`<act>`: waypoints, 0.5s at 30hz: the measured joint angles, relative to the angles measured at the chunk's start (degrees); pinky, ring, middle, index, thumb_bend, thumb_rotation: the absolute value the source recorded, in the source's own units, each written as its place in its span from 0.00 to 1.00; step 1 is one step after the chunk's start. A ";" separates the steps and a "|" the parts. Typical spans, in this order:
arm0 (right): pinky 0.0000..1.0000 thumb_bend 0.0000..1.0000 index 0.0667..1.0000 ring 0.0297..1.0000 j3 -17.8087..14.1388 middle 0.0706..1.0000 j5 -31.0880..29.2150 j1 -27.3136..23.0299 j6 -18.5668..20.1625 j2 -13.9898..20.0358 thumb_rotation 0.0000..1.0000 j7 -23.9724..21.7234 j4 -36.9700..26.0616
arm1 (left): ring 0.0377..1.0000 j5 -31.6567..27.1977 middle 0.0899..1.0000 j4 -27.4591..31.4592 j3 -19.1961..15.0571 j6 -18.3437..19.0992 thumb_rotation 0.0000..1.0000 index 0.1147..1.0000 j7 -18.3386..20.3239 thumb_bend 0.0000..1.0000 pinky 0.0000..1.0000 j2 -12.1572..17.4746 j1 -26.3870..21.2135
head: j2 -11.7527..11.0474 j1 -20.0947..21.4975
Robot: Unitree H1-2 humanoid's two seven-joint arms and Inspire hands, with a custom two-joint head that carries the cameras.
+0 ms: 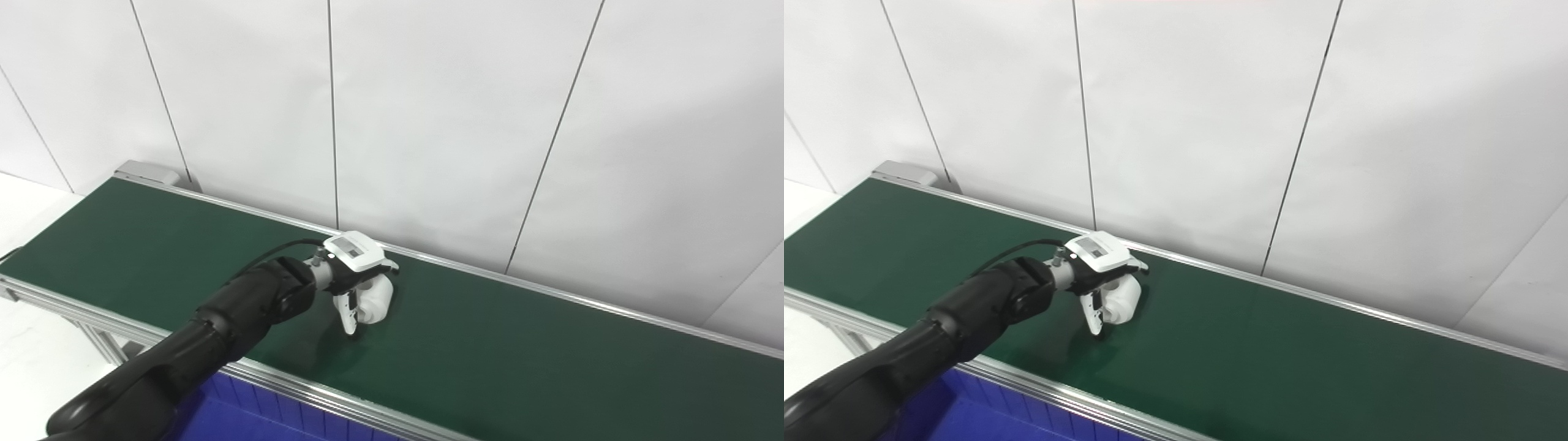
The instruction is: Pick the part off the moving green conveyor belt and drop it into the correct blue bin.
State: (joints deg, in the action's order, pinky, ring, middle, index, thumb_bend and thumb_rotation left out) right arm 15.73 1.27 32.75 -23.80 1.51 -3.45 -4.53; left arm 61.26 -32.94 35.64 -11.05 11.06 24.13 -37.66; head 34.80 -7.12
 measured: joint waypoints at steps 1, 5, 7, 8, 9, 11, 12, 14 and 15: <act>0.98 0.93 1.00 0.93 0.03 0.96 -0.01 -0.01 0.00 0.00 1.00 0.00 -0.05 | 0.54 0.60 0.52 -0.61 0.84 -0.53 0.02 0.48 -0.82 0.68 0.56 -0.03 -0.59 | 0.17 0.00; 0.98 0.92 1.00 0.93 0.15 0.96 -0.08 0.08 0.00 -0.01 1.00 -0.02 -0.43 | 0.34 1.52 0.38 -1.96 2.05 -2.21 0.00 0.45 -4.95 0.53 0.39 -0.65 -1.20 | 0.44 0.17; 0.99 0.93 1.00 0.93 0.33 0.96 -0.10 0.15 0.00 -0.01 1.00 -0.06 -0.46 | 0.32 1.09 0.36 -1.93 1.99 -2.20 0.00 0.45 -4.64 0.52 0.34 -0.82 -1.35 | 0.44 0.18; 0.99 0.93 1.00 0.94 0.41 0.96 -0.18 0.16 0.00 -0.02 1.00 -0.09 -0.50 | 0.33 0.79 0.36 -1.71 1.89 -2.20 0.00 0.45 -4.05 0.52 0.35 -0.82 -1.36 | 0.53 0.18; 0.99 0.93 1.00 0.94 0.47 0.96 -0.35 0.18 0.00 -0.02 1.00 -0.10 -0.57 | 0.32 0.49 0.36 -1.30 1.86 -2.18 0.00 0.45 -3.31 0.52 0.34 -0.82 -1.36 | 0.53 0.18; 0.99 0.92 1.00 0.94 0.52 0.96 -0.50 0.20 0.00 -0.02 1.00 -0.11 -0.65 | 0.30 0.42 0.36 -0.40 1.87 -2.17 0.00 0.45 -2.19 0.52 0.31 -0.82 -1.36 | 0.79 0.00; 0.99 0.92 1.00 0.94 0.57 0.96 -0.56 0.19 0.00 -0.02 1.00 -0.12 -0.66 | 0.29 0.39 0.35 -0.18 1.86 -2.18 0.00 0.45 -2.02 0.52 0.30 -0.82 -1.36 | 0.79 0.00; 0.99 0.92 1.00 0.93 0.62 0.96 -0.70 0.20 0.00 -0.03 1.00 -0.12 -0.67 | 0.26 0.28 0.38 0.04 1.67 -2.18 0.00 0.43 -1.59 0.52 0.26 -0.82 -1.36 | 0.88 0.00; 0.99 0.92 1.00 0.93 0.63 0.96 -0.88 0.19 0.00 -0.03 1.00 -0.12 -0.67 | 0.24 -0.23 0.40 0.36 1.41 -2.18 0.00 0.42 -1.22 0.52 0.25 -0.80 -1.33 | 0.97 0.00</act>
State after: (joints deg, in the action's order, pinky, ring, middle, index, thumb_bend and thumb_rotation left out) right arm 16.36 0.39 32.95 -23.80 1.48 -3.57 -5.20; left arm 61.04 -32.58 37.05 -13.24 9.84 23.33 -38.98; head 35.77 -7.12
